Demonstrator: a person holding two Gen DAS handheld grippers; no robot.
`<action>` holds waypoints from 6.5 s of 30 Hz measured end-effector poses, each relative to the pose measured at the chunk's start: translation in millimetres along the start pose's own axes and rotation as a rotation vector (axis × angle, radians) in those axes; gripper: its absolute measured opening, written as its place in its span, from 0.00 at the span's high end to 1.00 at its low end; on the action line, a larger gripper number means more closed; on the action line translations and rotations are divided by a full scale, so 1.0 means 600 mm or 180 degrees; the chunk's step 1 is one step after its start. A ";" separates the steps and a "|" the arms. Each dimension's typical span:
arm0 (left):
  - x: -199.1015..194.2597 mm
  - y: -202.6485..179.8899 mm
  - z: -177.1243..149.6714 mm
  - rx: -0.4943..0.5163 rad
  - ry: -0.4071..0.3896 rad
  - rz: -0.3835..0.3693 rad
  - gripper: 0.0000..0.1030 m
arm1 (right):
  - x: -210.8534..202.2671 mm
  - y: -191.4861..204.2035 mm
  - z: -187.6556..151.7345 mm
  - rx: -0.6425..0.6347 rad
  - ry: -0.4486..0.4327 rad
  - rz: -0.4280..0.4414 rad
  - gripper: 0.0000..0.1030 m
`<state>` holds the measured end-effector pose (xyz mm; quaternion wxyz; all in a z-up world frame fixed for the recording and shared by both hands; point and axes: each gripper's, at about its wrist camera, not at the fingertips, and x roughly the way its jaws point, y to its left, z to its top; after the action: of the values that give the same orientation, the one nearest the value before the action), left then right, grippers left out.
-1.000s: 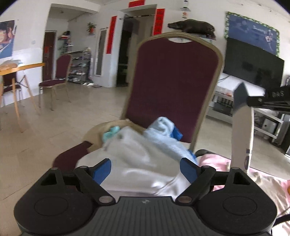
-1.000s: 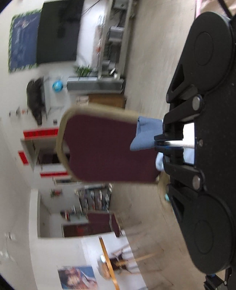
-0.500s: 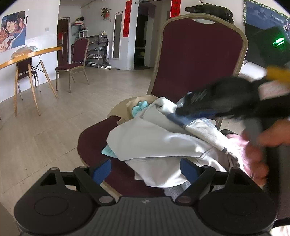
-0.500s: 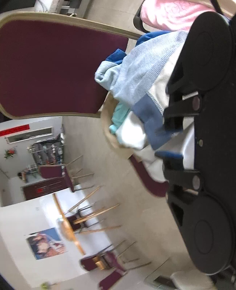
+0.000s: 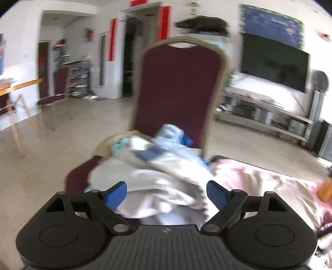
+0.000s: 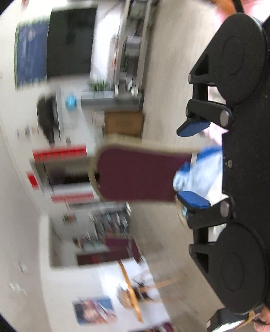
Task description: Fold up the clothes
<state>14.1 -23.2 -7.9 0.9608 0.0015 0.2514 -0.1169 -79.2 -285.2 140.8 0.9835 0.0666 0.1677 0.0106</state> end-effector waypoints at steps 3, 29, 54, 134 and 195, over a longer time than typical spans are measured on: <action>0.006 -0.057 -0.018 0.0168 0.0168 -0.0310 0.17 | -0.088 -0.062 -0.034 0.0201 -0.0049 -0.0299 0.42; 0.190 -0.264 -0.239 0.1324 0.1466 -0.0425 0.30 | -0.074 -0.322 -0.486 0.1804 0.1228 -0.1358 0.68; 0.258 -0.260 -0.270 0.1120 0.1479 -0.0623 0.30 | -0.063 -0.431 -0.621 0.3566 0.1149 -0.1651 0.83; 0.547 -0.338 0.051 0.0741 0.1163 -0.0426 0.41 | 0.220 -0.517 -0.237 0.1530 0.0519 -0.1258 0.62; 0.809 -0.504 -0.012 0.1558 0.0518 0.0035 0.74 | 0.518 -0.731 -0.368 0.0733 0.0988 -0.2848 0.82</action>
<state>353.7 -425.4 -231.9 0.9090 0.2448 0.2921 -0.1684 140.3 -678.4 -227.0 0.8412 0.0940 0.3246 -0.4221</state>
